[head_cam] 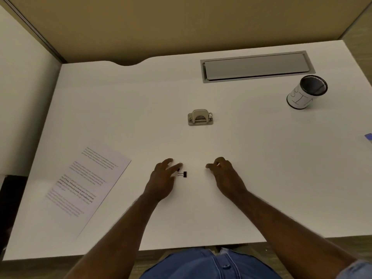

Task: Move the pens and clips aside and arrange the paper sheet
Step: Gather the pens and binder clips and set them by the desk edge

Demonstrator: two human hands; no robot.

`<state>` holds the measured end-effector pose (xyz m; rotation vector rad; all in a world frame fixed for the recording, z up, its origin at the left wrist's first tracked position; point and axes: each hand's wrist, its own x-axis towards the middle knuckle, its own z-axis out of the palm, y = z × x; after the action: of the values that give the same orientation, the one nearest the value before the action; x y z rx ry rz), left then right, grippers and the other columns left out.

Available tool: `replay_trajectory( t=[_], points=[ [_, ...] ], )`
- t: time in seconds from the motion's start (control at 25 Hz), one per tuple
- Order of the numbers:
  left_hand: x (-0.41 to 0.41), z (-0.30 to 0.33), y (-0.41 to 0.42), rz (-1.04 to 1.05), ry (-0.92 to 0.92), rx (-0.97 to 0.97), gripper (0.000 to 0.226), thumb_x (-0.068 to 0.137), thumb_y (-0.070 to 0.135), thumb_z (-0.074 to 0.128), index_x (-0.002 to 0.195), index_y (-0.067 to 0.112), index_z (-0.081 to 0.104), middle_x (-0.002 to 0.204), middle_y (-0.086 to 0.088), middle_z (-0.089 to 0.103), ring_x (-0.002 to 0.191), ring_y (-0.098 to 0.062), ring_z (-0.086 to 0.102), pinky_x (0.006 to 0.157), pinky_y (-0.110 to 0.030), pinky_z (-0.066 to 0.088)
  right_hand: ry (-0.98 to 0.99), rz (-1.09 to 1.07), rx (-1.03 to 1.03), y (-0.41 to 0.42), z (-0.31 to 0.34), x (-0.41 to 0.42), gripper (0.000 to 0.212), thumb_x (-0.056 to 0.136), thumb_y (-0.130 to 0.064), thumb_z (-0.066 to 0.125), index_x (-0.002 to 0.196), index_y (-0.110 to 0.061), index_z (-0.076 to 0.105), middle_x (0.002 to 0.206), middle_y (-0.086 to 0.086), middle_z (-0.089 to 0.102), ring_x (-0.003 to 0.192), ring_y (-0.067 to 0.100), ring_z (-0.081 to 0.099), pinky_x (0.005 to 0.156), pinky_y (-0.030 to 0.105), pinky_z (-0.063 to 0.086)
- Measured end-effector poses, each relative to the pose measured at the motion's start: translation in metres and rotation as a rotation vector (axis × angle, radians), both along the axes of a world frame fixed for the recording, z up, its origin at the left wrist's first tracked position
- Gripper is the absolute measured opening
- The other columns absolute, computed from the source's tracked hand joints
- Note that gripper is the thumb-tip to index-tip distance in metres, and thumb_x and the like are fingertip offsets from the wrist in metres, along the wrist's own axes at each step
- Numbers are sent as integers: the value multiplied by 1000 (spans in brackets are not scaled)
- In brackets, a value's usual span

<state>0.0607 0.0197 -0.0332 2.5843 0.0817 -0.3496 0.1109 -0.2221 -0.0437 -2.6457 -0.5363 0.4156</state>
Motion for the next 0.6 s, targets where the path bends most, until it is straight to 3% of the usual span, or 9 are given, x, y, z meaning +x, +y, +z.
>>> replay_trajectory(
  t=[0.08,0.2,0.28,0.4,0.6],
  points=[
    [4,-3,1,-81,-7,12,44,90,16,56,133,25,54,147,-8,41,126,-30,41,100,-41,41,2,14,-7,18,2,-4,23,88,-43,44,105,-30,54,100,-10,52,88,12,53,72,32,44],
    [11,-5,-1,-29,84,-90,55,83,36,68,134,25,52,143,-2,41,129,-22,36,103,-32,36,-25,-27,91,31,5,-8,27,92,-15,47,113,-21,62,113,-2,54,99,20,52,78,35,49],
    [14,-8,-7,-35,67,-111,49,81,31,71,127,20,58,134,-3,48,124,-22,40,97,-26,34,1,-92,138,27,8,-9,26,91,-11,48,110,-19,65,112,0,56,98,21,53,79,37,51],
    [15,-8,-15,-114,-29,-66,19,88,17,61,105,12,68,114,-5,59,109,-24,50,87,-23,38,10,-123,131,16,6,-13,24,91,-13,49,107,-19,66,108,0,57,95,21,54,78,39,52],
    [24,-2,-17,-140,-29,-18,14,82,6,56,95,4,60,95,-10,61,93,-26,51,74,-37,46,26,-180,99,1,9,-16,23,92,-11,50,107,-16,67,106,2,59,96,22,57,82,39,52]
  ],
)
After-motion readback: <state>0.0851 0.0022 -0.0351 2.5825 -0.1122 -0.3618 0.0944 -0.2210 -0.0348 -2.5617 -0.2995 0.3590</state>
